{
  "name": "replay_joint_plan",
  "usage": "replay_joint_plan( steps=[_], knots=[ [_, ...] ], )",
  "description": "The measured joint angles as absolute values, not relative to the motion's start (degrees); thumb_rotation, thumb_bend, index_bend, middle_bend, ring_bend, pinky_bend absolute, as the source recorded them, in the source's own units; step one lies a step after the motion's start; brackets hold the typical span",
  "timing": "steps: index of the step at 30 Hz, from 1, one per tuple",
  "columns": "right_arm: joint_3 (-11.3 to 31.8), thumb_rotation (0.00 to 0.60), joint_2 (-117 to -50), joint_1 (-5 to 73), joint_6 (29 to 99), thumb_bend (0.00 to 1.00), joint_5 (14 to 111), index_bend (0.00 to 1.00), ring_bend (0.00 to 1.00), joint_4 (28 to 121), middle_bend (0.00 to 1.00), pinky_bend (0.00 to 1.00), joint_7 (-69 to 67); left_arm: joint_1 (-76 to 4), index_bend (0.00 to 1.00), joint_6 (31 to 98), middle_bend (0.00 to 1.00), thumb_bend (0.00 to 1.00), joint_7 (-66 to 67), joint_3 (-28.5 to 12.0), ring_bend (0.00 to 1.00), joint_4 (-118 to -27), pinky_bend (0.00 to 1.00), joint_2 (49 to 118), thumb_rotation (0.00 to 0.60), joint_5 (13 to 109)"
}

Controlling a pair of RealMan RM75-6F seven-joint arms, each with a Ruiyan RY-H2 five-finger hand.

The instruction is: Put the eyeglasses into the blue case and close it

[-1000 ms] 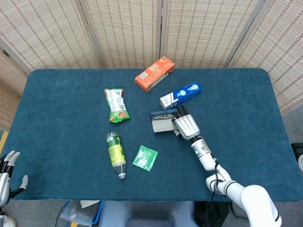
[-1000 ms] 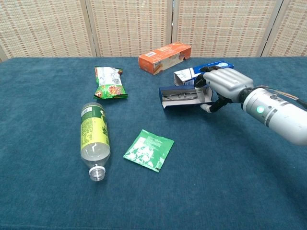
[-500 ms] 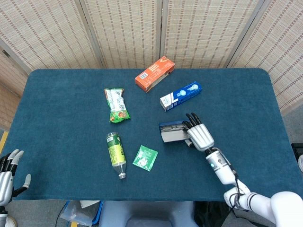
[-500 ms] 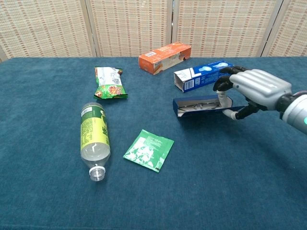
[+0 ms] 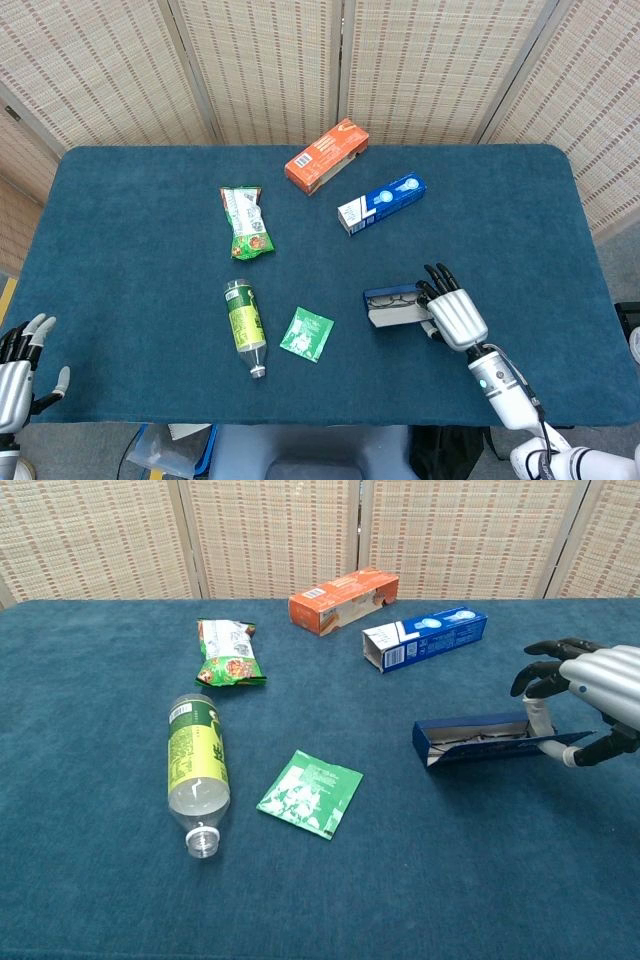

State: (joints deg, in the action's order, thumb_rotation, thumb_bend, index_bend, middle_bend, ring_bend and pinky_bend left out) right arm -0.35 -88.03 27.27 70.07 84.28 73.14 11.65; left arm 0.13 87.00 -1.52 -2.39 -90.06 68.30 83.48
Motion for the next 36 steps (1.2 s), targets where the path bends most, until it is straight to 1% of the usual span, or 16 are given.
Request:
replay_joint_plan(
  steps=[7, 10, 11, 13, 15, 16, 17, 18, 21, 25, 29, 36],
  knots=[
    [1.52, 0.6, -88.94, 28.43, 67.48, 0.4, 83.37, 0.65, 0.0, 71.8, 0.26, 0.0, 10.51, 0.55, 0.08, 87.23, 0.0, 0.42, -1.79, -2.24, 0.0, -90.0, 0.0, 67.89, 0.6, 83.07],
    [2.33, 0.6, -89.25, 29.07, 66.23, 0.4, 82.82, 0.64, 0.0, 71.28, 0.23, 0.0, 10.38, 0.59, 0.08, 87.28, 0.0, 0.42, -1.95, -2.23, 0.0, -89.96, 0.0, 67.9, 0.6, 83.04],
    [2.66, 0.6, -89.41, 29.33, 65.71, 0.4, 82.51, 0.62, 0.0, 70.97, 0.21, 0.0, 10.47, 0.59, 0.08, 87.28, 0.0, 0.42, -1.96, -2.21, 0.0, -89.95, 0.0, 67.9, 0.6, 83.09],
    [3.14, 0.6, -89.7, 29.74, 64.85, 0.38, 81.97, 0.53, 0.0, 70.47, 0.18, 0.0, 10.81, 0.56, 0.08, 87.25, 0.0, 0.42, -2.0, -2.17, 0.0, -89.97, 0.0, 67.9, 0.6, 83.17],
    [3.7, 0.6, -90.06, 30.25, 63.71, 0.34, 81.16, 0.36, 0.0, 69.92, 0.13, 0.0, 11.47, 0.55, 0.08, 87.28, 0.0, 0.42, -2.09, -2.18, 0.0, -89.94, 0.0, 67.88, 0.6, 83.21],
    [3.98, 0.6, -90.24, 30.5, 63.19, 0.34, 80.78, 0.31, 0.0, 69.68, 0.12, 0.0, 11.86, 0.55, 0.08, 87.32, 0.0, 0.42, -2.15, -2.19, 0.0, -89.93, 0.0, 67.87, 0.6, 83.23],
    [4.38, 0.6, -90.56, 30.86, 62.61, 0.33, 80.27, 0.22, 0.0, 69.24, 0.1, 0.0, 12.39, 0.57, 0.08, 87.32, 0.0, 0.42, -2.16, -2.19, 0.0, -89.91, 0.0, 67.86, 0.6, 83.19],
    [4.67, 0.6, -90.82, 31.12, 62.28, 0.31, 79.95, 0.15, 0.0, 68.88, 0.09, 0.0, 12.74, 0.59, 0.08, 87.3, 0.0, 0.42, -2.14, -2.17, 0.0, -89.88, 0.0, 67.86, 0.6, 83.15],
    [5.67, 0.6, -91.82, 31.95, 61.37, 0.28, 79.15, 0.05, 0.0, 67.67, 0.06, 0.0, 13.39, 0.66, 0.08, 87.18, 0.0, 0.42, -2.21, -2.05, 0.0, -89.8, 0.0, 67.84, 0.6, 83.05],
    [6.65, 0.6, -93.06, 32.92, 60.16, 0.27, 78.07, 0.0, 0.0, 65.94, 0.02, 0.0, 14.15, 0.8, 0.08, 87.23, 0.0, 0.42, -2.3, -1.97, 0.0, -89.71, 0.0, 67.83, 0.6, 82.96],
    [7.92, 0.6, -94.19, 34.1, 58.7, 0.25, 76.62, 0.0, 0.0, 64.47, 0.0, 0.0, 14.84, 0.91, 0.08, 87.33, 0.0, 0.42, -2.39, -1.95, 0.0, -89.73, 0.0, 67.73, 0.6, 82.92],
    [8.05, 0.6, -93.51, 34.14, 58.28, 0.23, 76.06, 0.0, 0.0, 64.76, 0.0, 0.0, 14.72, 0.91, 0.08, 86.92, 0.0, 0.42, -2.36, -1.88, 0.0, -89.6, 0.0, 67.77, 0.6, 82.64]
  ],
)
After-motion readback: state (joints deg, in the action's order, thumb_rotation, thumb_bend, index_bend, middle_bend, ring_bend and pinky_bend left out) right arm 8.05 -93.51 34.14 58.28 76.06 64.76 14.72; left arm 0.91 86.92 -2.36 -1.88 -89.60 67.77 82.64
